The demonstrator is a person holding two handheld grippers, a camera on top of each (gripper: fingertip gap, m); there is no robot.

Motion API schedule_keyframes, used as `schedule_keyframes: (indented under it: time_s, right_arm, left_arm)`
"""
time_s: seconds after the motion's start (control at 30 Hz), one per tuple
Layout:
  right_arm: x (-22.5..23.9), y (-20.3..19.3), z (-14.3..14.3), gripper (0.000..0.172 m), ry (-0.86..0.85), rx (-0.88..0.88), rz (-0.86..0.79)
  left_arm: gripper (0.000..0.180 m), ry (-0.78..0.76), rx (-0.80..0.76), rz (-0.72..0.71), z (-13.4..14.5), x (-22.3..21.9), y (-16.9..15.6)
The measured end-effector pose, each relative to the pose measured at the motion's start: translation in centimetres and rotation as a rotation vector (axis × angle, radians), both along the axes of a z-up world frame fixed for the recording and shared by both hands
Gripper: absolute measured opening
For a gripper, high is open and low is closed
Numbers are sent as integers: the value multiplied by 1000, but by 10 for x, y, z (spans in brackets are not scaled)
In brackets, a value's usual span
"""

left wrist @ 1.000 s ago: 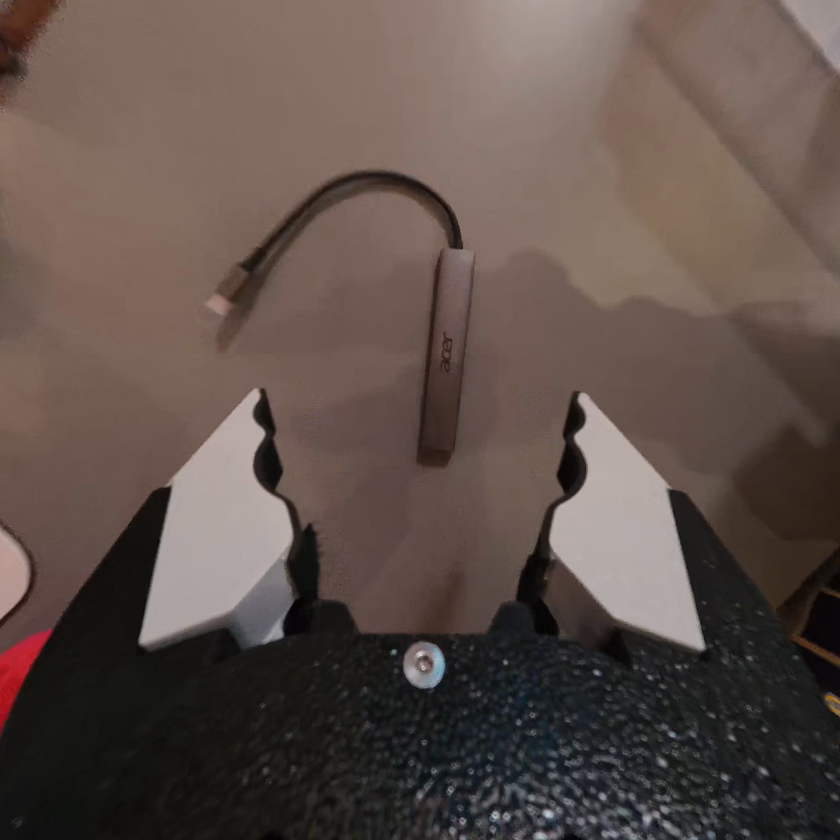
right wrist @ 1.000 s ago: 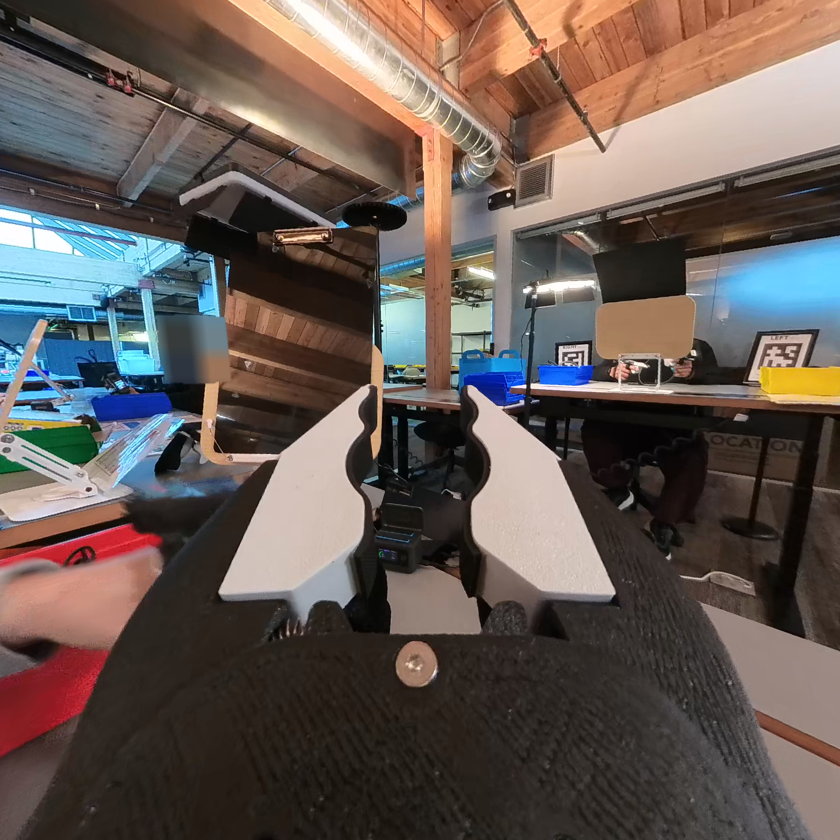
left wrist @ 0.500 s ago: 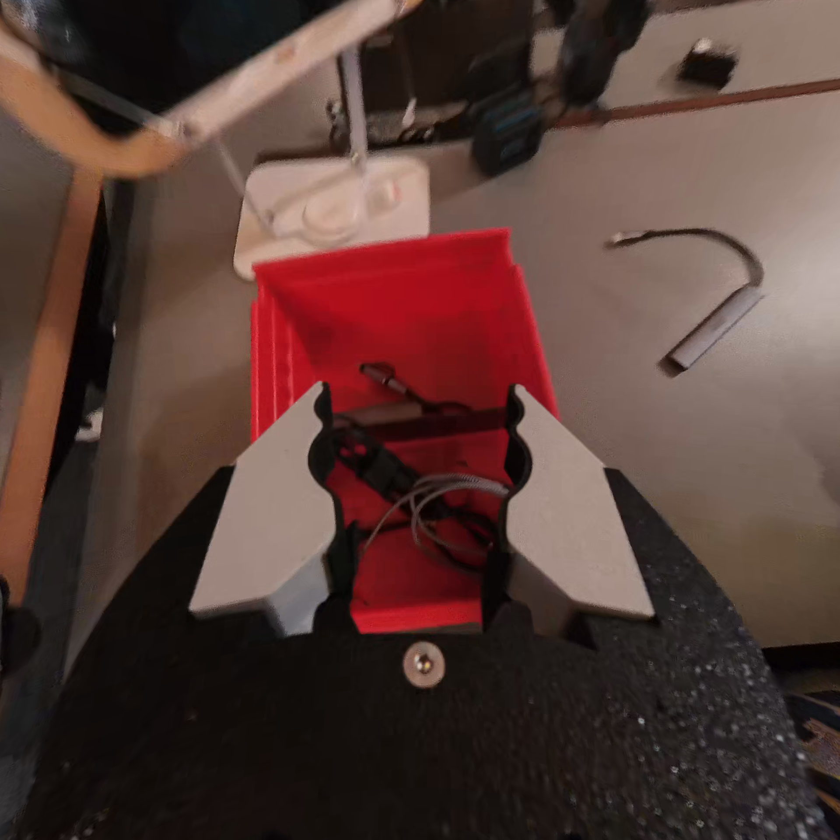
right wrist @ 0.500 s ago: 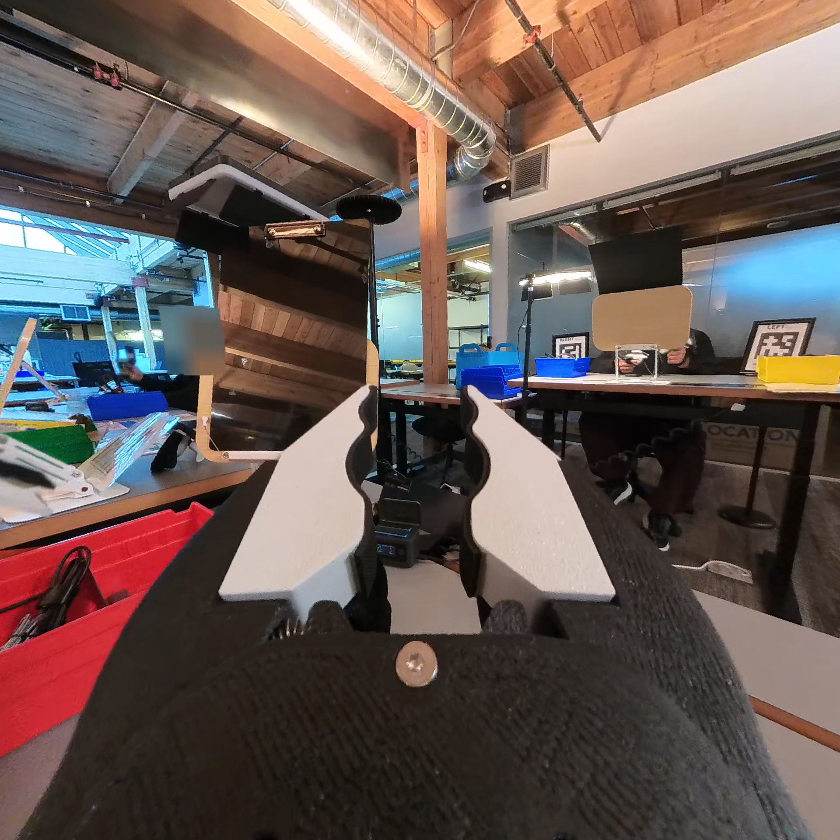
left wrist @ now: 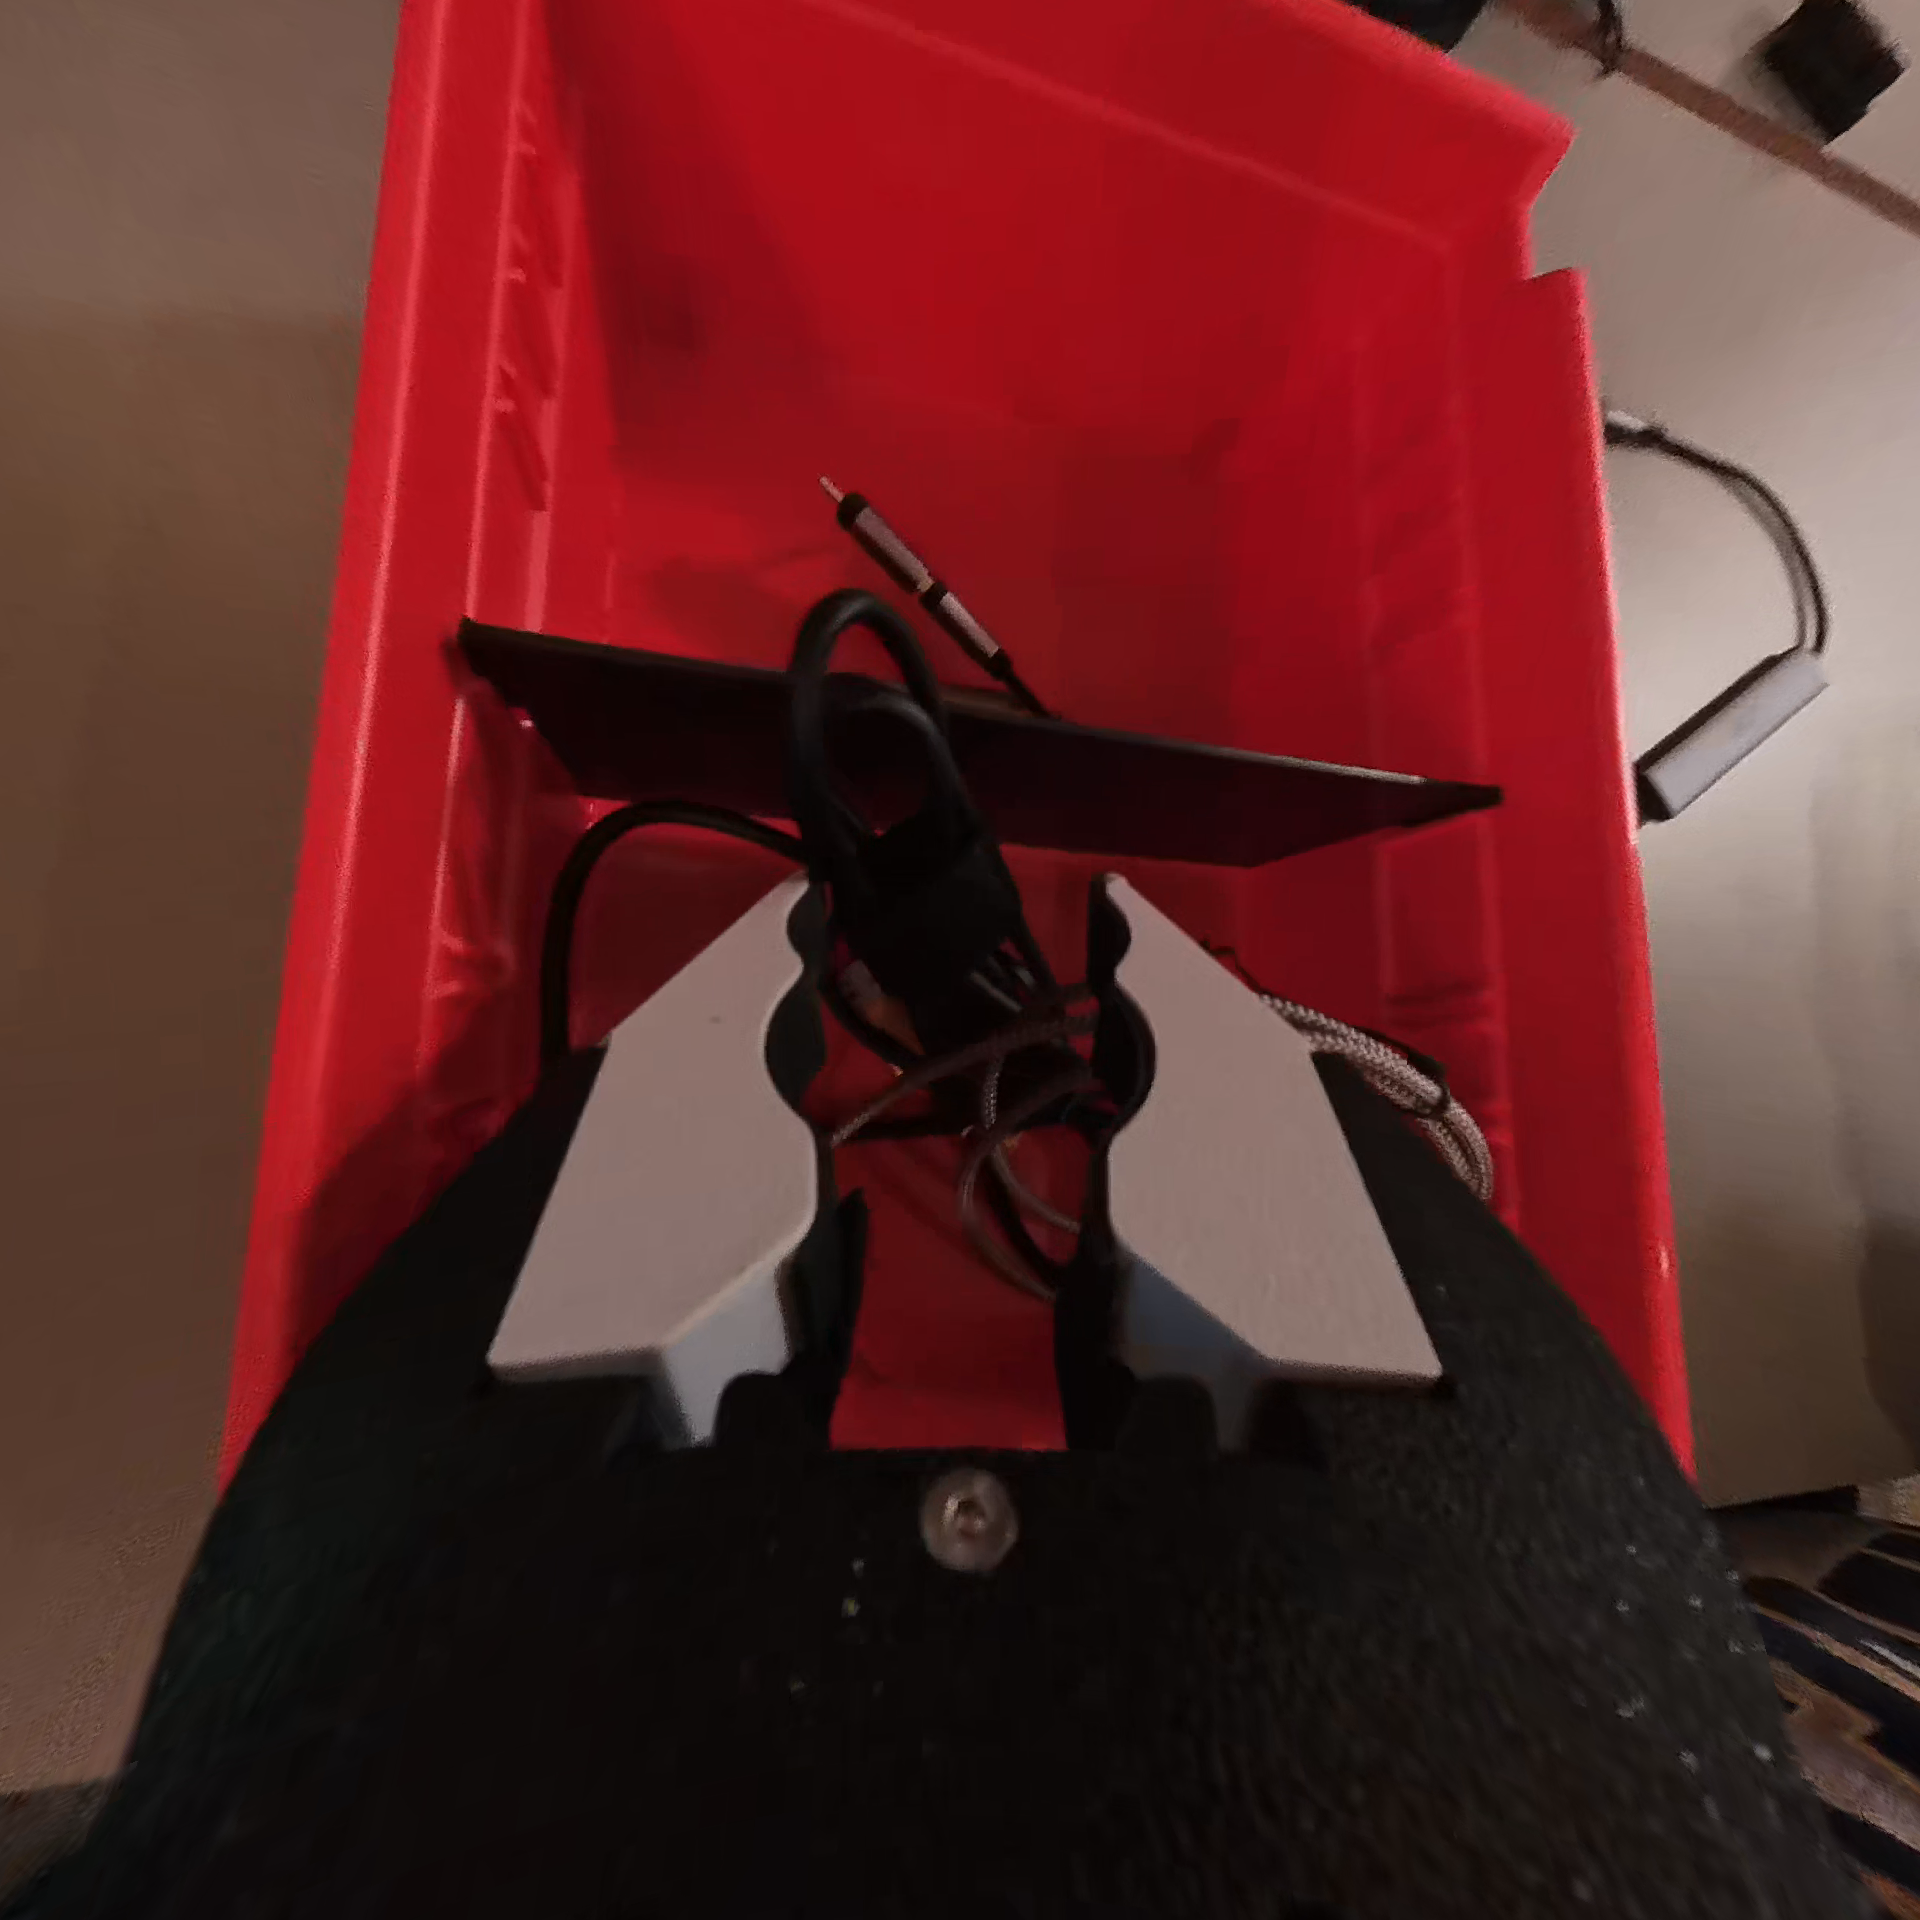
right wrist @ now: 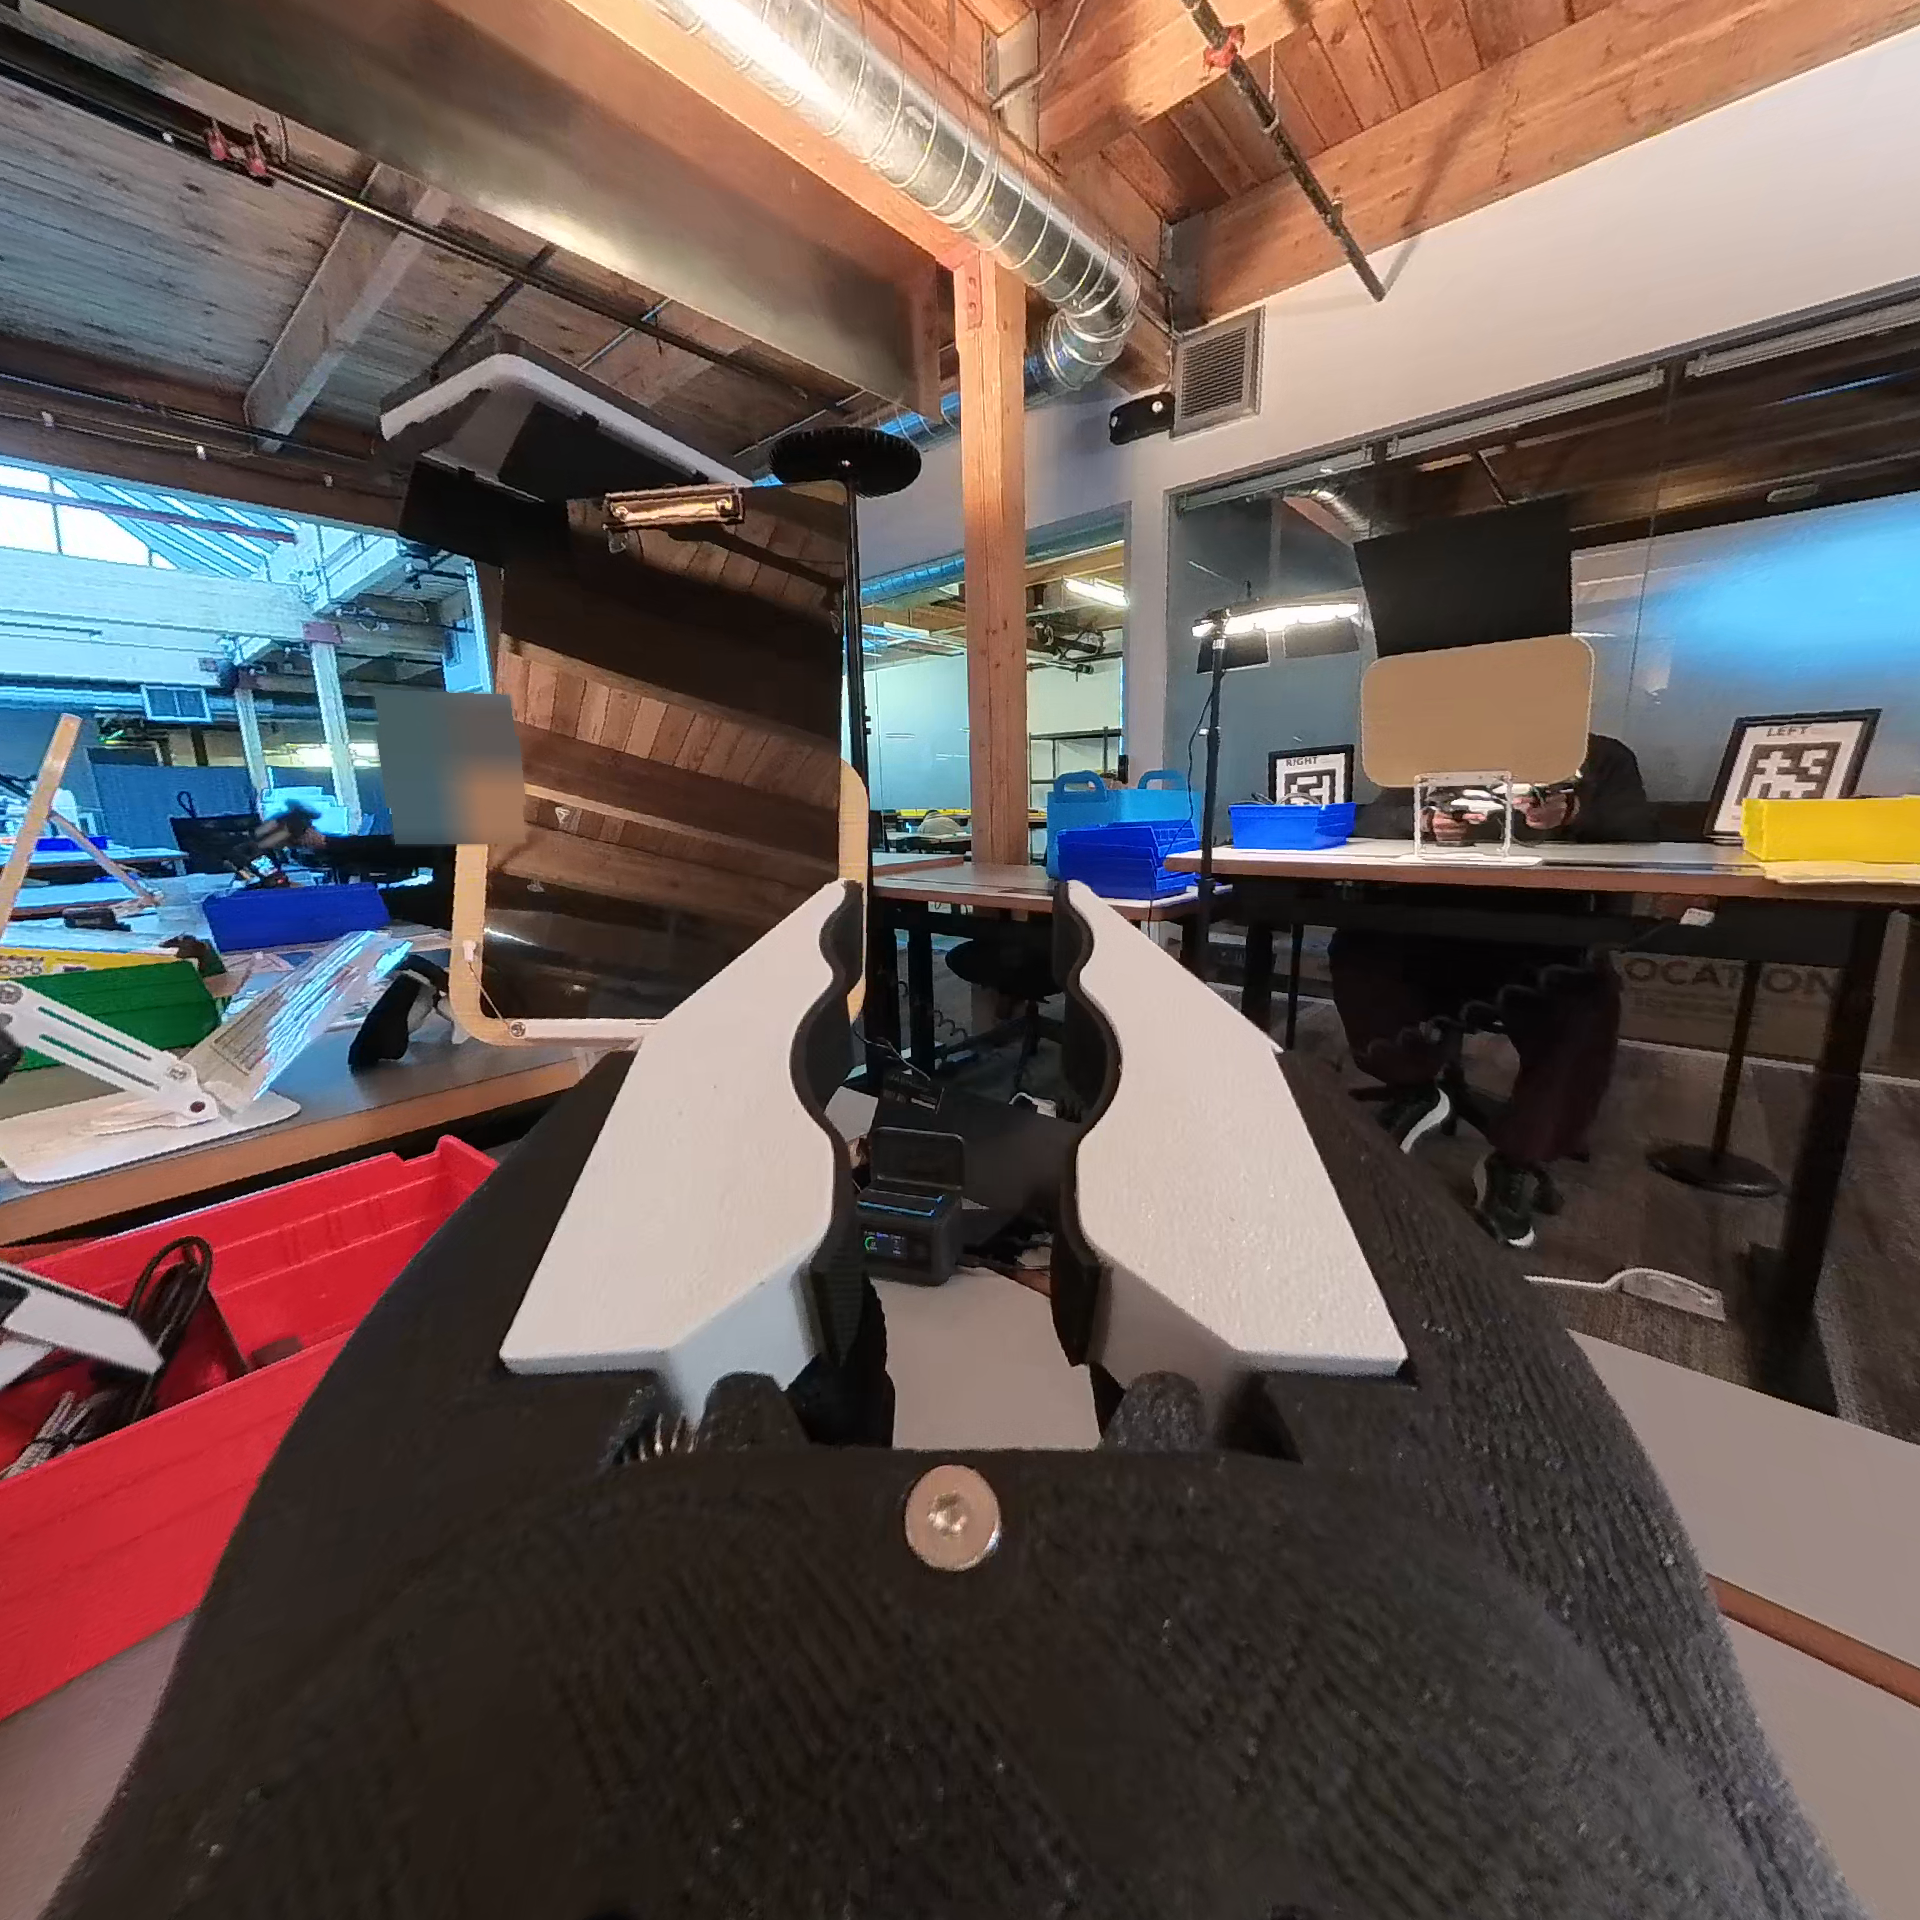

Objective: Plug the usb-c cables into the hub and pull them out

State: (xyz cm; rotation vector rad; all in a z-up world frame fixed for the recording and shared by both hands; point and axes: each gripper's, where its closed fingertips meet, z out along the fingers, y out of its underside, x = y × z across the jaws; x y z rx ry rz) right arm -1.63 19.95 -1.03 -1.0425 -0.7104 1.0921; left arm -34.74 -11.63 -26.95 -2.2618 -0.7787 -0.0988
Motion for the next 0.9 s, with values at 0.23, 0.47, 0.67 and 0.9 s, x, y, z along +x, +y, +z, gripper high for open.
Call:
schedule_keyframes:
  time_s: [0.23, 0.47, 0.67, 0.9]
  right_arm:
    - [0, 0, 0, 35, -2, -1, 2]
    - [-2, -3, 0, 34, -9, 5, 10]
    - [-1, -5, 2, 34, -5, 12, 12]
    - [2, -7, 4, 33, 2, 20, 8]
  left_arm:
    - [24, 66, 62, -30, 24, 3, -5]
    - [23, 233, 269, -48, 120, 14, -7]
    - [23, 391, 459, -185, 205, 56, 22]
    - [24, 242, 376, -624, 169, 180, 105]
